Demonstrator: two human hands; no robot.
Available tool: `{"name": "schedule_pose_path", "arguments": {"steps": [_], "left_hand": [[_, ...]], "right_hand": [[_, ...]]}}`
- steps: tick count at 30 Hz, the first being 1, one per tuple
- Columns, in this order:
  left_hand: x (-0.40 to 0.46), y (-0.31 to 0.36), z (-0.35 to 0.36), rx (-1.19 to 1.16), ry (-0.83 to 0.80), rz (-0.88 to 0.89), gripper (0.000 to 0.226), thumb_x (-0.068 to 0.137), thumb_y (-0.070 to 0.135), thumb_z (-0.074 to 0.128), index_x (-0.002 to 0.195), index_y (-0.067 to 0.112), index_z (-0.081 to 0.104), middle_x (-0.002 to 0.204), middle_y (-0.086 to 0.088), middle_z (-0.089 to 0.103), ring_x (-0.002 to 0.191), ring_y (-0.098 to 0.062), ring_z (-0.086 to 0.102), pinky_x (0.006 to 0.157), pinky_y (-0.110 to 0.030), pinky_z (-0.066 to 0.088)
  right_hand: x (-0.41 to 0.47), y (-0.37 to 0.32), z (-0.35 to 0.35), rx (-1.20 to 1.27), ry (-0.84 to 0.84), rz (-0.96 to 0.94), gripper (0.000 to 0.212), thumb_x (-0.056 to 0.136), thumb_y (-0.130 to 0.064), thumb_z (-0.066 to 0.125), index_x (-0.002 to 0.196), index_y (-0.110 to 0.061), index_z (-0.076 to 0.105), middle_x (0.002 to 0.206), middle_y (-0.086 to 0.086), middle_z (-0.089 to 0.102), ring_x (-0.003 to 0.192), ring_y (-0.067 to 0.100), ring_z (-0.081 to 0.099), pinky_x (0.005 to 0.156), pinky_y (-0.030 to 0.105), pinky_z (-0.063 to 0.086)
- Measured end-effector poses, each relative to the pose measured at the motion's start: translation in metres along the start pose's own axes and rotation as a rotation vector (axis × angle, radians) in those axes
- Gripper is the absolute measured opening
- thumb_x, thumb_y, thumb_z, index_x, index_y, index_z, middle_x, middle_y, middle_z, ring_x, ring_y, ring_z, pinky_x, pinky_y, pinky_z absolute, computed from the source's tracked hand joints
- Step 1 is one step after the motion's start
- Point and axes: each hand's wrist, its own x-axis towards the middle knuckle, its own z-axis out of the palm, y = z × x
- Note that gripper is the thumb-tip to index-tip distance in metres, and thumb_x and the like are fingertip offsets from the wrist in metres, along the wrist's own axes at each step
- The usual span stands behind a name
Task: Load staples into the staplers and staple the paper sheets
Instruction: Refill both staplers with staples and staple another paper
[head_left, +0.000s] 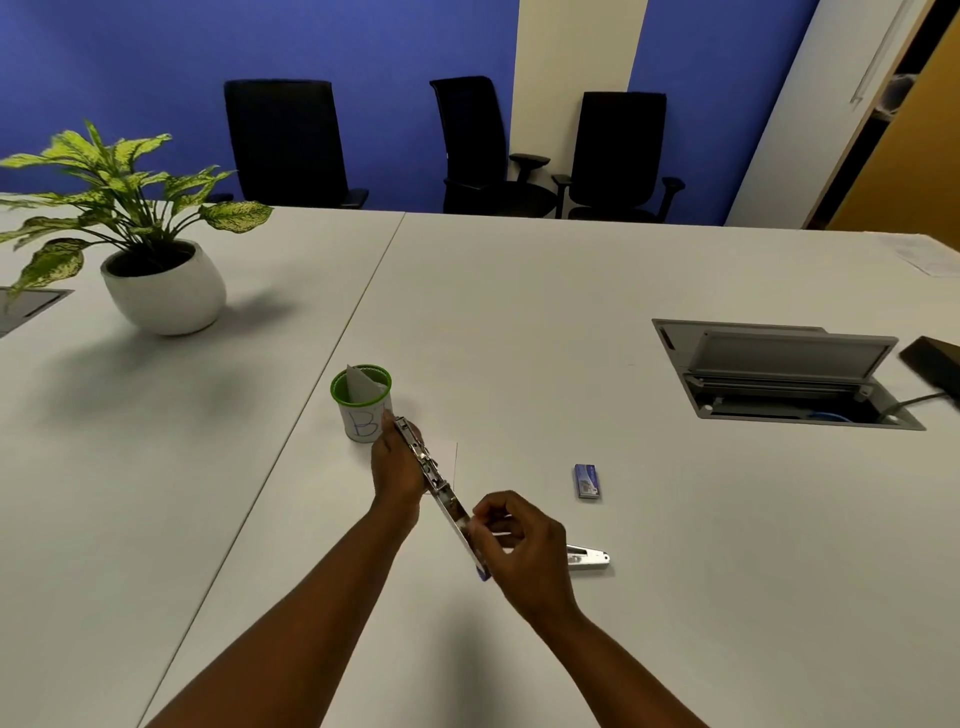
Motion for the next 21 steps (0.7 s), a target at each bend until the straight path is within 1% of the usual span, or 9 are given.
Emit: {"name": "schedule_pose_path", "arguments": {"steps": [2, 3, 7, 9, 11, 13, 16, 18, 21], "left_hand": [[-0.001, -0.003, 0.001, 0.024, -0.057, 0.009, 0.051, 0.098, 0.045, 0.025, 0.058, 0.019, 0.041, 0.052, 0.0, 0.038, 0.044, -0.013, 0.037, 0.032, -0.01, 0.026], [-0.002, -0.006, 0.002, 0.035, -0.075, 0.008, 0.051, 0.098, 0.045, 0.025, 0.057, 0.019, 0.041, 0.051, 0.001, 0.037, 0.044, -0.013, 0.036, 0.033, -0.011, 0.026], [-0.008, -0.016, 0.006, 0.104, -0.124, 0.002, 0.05, 0.097, 0.046, 0.026, 0.059, 0.02, 0.043, 0.053, 0.002, 0.042, 0.049, -0.011, 0.042, 0.044, -0.021, 0.034], [-0.01, -0.021, 0.008, 0.122, -0.149, 0.01, 0.05, 0.097, 0.047, 0.027, 0.059, 0.02, 0.045, 0.052, 0.004, 0.047, 0.05, -0.009, 0.048, 0.046, -0.021, 0.039], [-0.012, -0.023, 0.01, 0.13, -0.174, 0.032, 0.051, 0.097, 0.047, 0.027, 0.057, 0.021, 0.045, 0.044, 0.01, 0.048, 0.045, -0.004, 0.049, 0.04, -0.015, 0.039], [-0.012, -0.025, 0.01, 0.132, -0.185, 0.052, 0.052, 0.097, 0.047, 0.026, 0.056, 0.02, 0.044, 0.04, 0.01, 0.047, 0.043, -0.003, 0.048, 0.04, -0.013, 0.039], [-0.012, -0.03, 0.009, 0.142, -0.178, 0.067, 0.051, 0.098, 0.044, 0.026, 0.058, 0.018, 0.046, 0.05, 0.004, 0.048, 0.05, -0.008, 0.049, 0.049, -0.021, 0.041], [-0.011, -0.034, 0.009, 0.147, -0.171, 0.07, 0.052, 0.097, 0.044, 0.026, 0.058, 0.018, 0.048, 0.047, 0.006, 0.048, 0.046, -0.005, 0.051, 0.045, -0.019, 0.042], [-0.011, -0.038, 0.01, 0.134, -0.165, 0.069, 0.054, 0.098, 0.043, 0.026, 0.055, 0.017, 0.046, 0.04, 0.008, 0.047, 0.038, 0.003, 0.049, 0.038, -0.01, 0.039]], "right_hand": [[0.006, -0.006, -0.003, -0.057, 0.033, -0.086, 0.008, 0.081, -0.011, 0.065, 0.082, -0.019, 0.066, 0.077, -0.008, 0.068, 0.072, 0.003, 0.065, 0.064, 0.014, 0.053], [0.011, -0.011, -0.004, -0.093, 0.049, -0.146, 0.009, 0.082, -0.011, 0.063, 0.087, -0.016, 0.068, 0.081, -0.007, 0.069, 0.076, 0.003, 0.064, 0.066, 0.013, 0.052], [0.034, -0.027, -0.007, -0.339, -0.038, -0.343, 0.023, 0.089, -0.017, 0.055, 0.11, -0.018, 0.066, 0.102, 0.0, 0.07, 0.092, 0.012, 0.065, 0.077, 0.025, 0.054], [0.043, -0.029, -0.006, -0.458, -0.074, -0.418, 0.027, 0.091, -0.02, 0.052, 0.116, -0.019, 0.063, 0.103, 0.003, 0.071, 0.093, 0.017, 0.065, 0.078, 0.029, 0.054], [0.048, -0.031, -0.004, -0.511, -0.091, -0.458, 0.029, 0.092, -0.02, 0.05, 0.118, -0.017, 0.062, 0.095, 0.007, 0.072, 0.086, 0.022, 0.065, 0.072, 0.032, 0.055], [0.05, -0.03, -0.002, -0.533, -0.099, -0.472, 0.029, 0.091, -0.017, 0.05, 0.117, -0.014, 0.063, 0.09, 0.009, 0.072, 0.081, 0.024, 0.066, 0.069, 0.033, 0.055], [0.05, -0.027, -0.001, -0.502, -0.098, -0.461, 0.026, 0.09, -0.014, 0.052, 0.111, -0.01, 0.066, 0.094, 0.009, 0.073, 0.084, 0.023, 0.067, 0.074, 0.029, 0.054], [0.05, -0.026, 0.001, -0.441, -0.123, -0.394, 0.022, 0.09, -0.014, 0.052, 0.107, -0.011, 0.066, 0.098, 0.006, 0.071, 0.089, 0.02, 0.065, 0.079, 0.03, 0.054], [0.048, -0.024, 0.002, -0.395, -0.171, -0.297, 0.018, 0.089, -0.014, 0.052, 0.101, -0.008, 0.065, 0.093, 0.008, 0.067, 0.086, 0.02, 0.061, 0.078, 0.036, 0.052]]}}
